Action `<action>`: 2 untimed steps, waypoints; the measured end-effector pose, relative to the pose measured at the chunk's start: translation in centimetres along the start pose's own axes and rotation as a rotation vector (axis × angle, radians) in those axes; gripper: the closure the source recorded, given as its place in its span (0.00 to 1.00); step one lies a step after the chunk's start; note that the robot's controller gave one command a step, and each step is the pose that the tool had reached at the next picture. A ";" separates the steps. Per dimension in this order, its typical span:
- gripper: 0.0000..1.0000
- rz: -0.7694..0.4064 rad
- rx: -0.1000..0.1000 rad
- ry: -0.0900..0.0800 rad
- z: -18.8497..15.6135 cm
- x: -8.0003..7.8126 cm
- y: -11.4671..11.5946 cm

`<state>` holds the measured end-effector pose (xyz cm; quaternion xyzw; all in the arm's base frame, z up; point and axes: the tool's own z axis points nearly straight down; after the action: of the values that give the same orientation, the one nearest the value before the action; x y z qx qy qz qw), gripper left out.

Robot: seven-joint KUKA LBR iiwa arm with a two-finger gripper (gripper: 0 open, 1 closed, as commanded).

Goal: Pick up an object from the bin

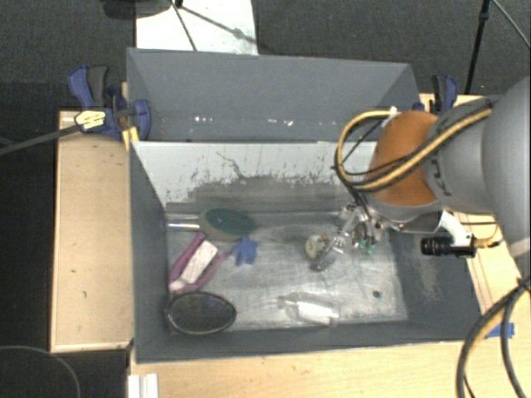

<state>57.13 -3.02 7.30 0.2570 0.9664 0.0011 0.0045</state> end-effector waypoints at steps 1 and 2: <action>0.00 0.011 0.001 -0.001 -0.1 1.7 2.6; 1.00 0.009 0.000 -0.004 -0.2 1.5 2.5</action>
Offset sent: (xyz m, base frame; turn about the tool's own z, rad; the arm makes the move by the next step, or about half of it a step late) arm -0.0051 0.0307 -0.0030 0.0131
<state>57.07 -0.09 7.54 0.2615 0.9652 0.0009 0.0065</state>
